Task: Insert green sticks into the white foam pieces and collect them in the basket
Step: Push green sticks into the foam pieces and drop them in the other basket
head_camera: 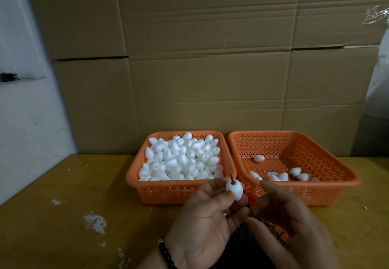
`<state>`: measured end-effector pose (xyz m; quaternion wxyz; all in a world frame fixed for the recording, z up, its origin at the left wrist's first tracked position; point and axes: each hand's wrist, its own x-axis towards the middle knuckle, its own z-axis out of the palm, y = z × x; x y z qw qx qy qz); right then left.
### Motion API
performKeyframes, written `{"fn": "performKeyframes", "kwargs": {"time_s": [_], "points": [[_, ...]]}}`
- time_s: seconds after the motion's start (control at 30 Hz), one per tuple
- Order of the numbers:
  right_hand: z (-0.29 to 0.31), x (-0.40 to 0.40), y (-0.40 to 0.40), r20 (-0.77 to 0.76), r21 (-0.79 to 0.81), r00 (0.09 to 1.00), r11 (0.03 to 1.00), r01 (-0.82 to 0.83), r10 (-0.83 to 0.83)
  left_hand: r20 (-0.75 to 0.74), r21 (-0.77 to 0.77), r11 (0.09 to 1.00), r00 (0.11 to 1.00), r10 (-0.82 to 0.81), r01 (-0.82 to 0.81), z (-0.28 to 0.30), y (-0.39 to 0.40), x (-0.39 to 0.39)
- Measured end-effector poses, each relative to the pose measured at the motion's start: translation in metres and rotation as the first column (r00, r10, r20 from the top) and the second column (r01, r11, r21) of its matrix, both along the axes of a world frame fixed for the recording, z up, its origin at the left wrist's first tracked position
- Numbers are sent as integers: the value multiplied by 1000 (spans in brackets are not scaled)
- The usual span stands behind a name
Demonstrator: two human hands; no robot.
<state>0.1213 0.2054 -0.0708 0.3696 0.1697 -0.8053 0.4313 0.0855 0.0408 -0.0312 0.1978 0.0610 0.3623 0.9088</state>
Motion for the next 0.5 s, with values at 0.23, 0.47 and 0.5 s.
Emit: {"fn": "performKeyframes", "kwargs": {"time_s": [0.23, 0.47, 0.5], "points": [[21, -3, -7, 62, 79, 997, 996, -41, 37, -248, -197, 975, 967, 55, -107, -4, 4, 1], [23, -6, -4, -19, 189, 998, 981, -49, 54, -401, -540, 829, 910, -104, -143, -6, 0, 4], [23, -7, -3, -21, 197, 998, 979, -53, 59, -406, -572, 806, 906, -121, -149, -6, -1, 4]]}}
